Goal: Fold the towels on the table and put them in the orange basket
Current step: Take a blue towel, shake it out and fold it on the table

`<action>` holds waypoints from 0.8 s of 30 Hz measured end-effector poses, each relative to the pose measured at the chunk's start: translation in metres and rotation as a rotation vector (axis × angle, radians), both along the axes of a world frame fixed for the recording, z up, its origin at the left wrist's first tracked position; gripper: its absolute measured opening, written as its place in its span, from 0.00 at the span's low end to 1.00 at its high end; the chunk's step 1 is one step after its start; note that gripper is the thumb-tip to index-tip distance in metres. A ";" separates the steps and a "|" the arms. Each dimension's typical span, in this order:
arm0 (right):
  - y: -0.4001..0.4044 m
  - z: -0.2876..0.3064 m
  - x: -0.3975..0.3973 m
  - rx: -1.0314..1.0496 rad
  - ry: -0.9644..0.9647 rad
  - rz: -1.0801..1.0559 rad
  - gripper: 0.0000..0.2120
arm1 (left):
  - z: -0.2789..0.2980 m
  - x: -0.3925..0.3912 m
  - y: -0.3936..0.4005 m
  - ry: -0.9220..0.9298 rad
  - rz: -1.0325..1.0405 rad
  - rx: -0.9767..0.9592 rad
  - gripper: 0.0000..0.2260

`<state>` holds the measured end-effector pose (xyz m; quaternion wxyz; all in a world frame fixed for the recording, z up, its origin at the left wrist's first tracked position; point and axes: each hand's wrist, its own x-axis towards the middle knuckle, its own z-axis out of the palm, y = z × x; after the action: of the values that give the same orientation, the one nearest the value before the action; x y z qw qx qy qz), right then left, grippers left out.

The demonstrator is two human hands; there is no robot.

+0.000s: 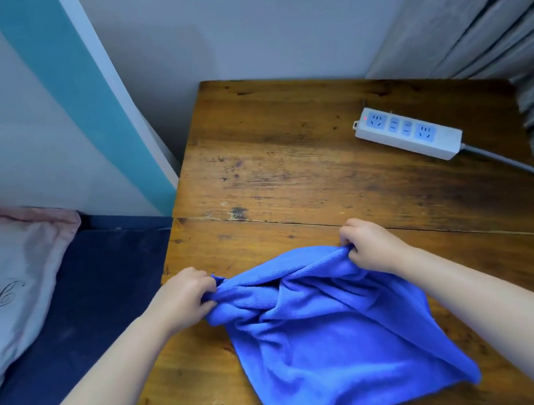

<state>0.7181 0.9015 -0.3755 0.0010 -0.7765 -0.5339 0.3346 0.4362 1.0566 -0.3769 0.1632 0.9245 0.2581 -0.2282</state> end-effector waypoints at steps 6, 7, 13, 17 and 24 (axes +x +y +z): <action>0.009 0.002 0.005 -0.203 -0.080 0.230 0.15 | -0.002 0.002 -0.006 0.100 -0.042 -0.008 0.11; 0.009 0.005 0.006 -0.217 -0.085 0.259 0.16 | -0.002 0.005 -0.004 0.114 -0.043 0.012 0.11; 0.001 0.028 0.010 -0.060 -0.053 0.257 0.07 | -0.003 0.023 0.006 0.188 -0.129 0.230 0.12; -0.004 0.049 0.018 0.095 -0.071 0.201 0.06 | 0.000 0.019 0.007 0.154 -0.108 0.260 0.12; 0.013 0.109 0.048 0.345 -0.185 0.025 0.04 | 0.065 0.017 0.030 -0.219 0.272 0.212 0.07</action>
<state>0.7663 0.9141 -0.2667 0.0807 -0.7855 -0.5909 0.1651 0.4535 1.0866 -0.3121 0.1212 0.9124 0.3838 -0.0739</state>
